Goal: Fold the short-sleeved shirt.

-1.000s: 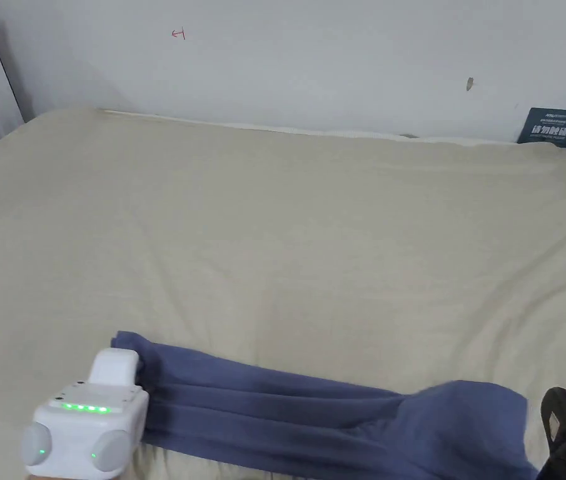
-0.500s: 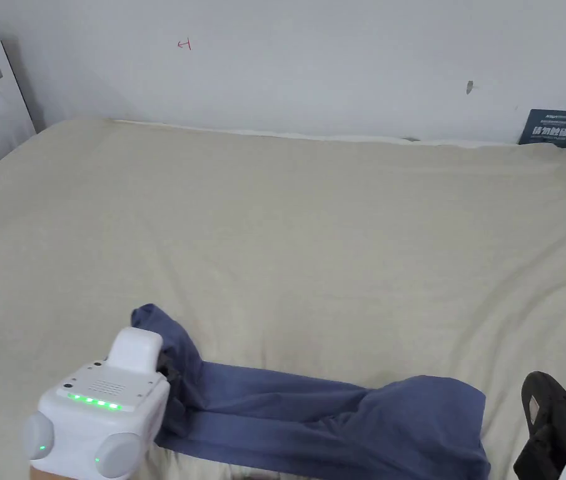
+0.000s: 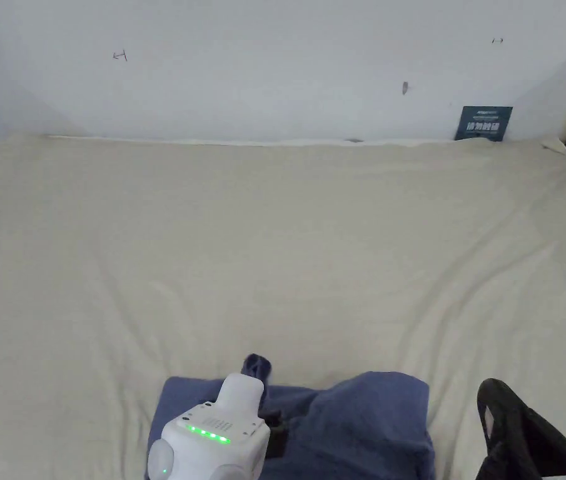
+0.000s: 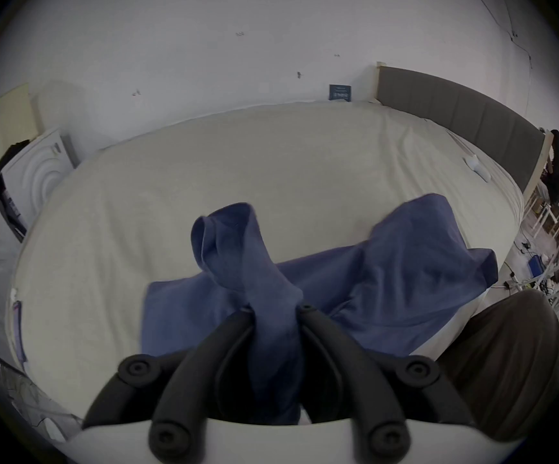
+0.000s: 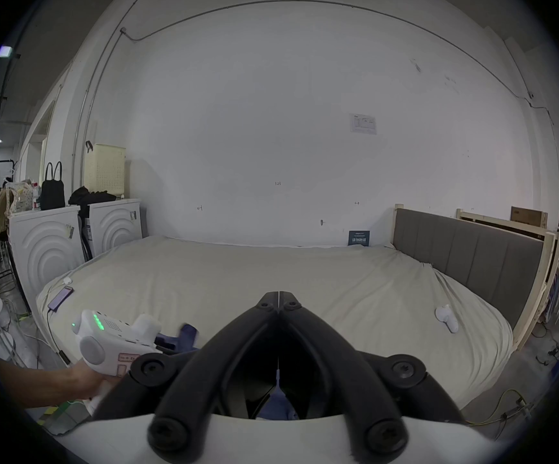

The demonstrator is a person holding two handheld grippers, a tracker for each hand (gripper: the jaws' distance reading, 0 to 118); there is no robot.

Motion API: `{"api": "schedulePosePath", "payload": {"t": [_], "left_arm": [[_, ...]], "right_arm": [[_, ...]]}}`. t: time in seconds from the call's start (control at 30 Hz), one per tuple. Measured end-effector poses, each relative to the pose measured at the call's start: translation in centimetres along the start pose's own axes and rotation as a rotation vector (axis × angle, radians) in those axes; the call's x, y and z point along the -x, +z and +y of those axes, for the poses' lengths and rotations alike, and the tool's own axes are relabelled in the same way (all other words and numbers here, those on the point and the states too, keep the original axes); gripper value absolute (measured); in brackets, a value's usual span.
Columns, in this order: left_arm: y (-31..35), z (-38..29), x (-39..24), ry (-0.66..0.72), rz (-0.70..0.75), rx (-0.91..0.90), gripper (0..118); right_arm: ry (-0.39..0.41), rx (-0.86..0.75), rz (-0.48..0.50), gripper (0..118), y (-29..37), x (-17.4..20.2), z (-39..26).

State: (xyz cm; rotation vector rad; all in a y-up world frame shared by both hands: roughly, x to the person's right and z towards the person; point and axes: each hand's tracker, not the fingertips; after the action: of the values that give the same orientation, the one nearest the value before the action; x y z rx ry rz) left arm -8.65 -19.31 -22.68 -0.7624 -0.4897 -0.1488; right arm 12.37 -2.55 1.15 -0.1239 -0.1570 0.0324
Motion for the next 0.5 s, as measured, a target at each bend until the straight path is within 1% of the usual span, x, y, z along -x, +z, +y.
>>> {"api": "schedulePosePath", "payload": {"t": [0.03, 0.07, 0.17, 0.23, 0.27, 0.33, 0.43, 0.47, 0.5], "left_arm": [[-0.1, -0.2, -0.1, 0.012, -0.011, 0.008, 118], [0.4, -0.6, -0.1, 0.031, -0.024, -0.009, 117], [3.3, -1.0, 0.1, 0.058, -0.015, -0.091, 118], [6.5, -1.6, 1.1, 0.059, 0.057, -0.179, 118], [7.7, -1.8, 1.5, 0.06, 0.117, -0.206, 118], [8.9, -1.9, 2.6, 0.05, 0.249, -0.241, 118], [9.5, -1.0, 4.5, 0.029, 0.356, -0.252, 116], [9.1, -0.8, 4.7, 0.011, 0.388, -0.216, 111], [8.9, -0.2, 5.0, -0.008, 0.397, -0.21, 83]], "right_arm": [[0.008, 0.0, -0.004, 1, 0.1, 0.0, 0.0], [0.011, 0.003, -0.007, 1, 0.2, 0.0, 0.0], [0.018, 0.003, -0.012, 1, 0.5, 0.2, -0.2], [0.009, 0.005, -0.002, 1, 0.5, 0.2, -0.2], [0.006, 0.006, 0.001, 1, 0.3, 0.4, -0.4], [0.002, 0.011, 0.013, 1, 0.0, 0.7, -0.4], [0.0, 0.007, 0.036, 1, -0.1, 1.1, -0.3], [0.002, 0.003, 0.041, 1, -0.1, 1.3, -0.2], [0.002, 0.001, 0.043, 1, 0.0, 1.4, -0.2]]}}
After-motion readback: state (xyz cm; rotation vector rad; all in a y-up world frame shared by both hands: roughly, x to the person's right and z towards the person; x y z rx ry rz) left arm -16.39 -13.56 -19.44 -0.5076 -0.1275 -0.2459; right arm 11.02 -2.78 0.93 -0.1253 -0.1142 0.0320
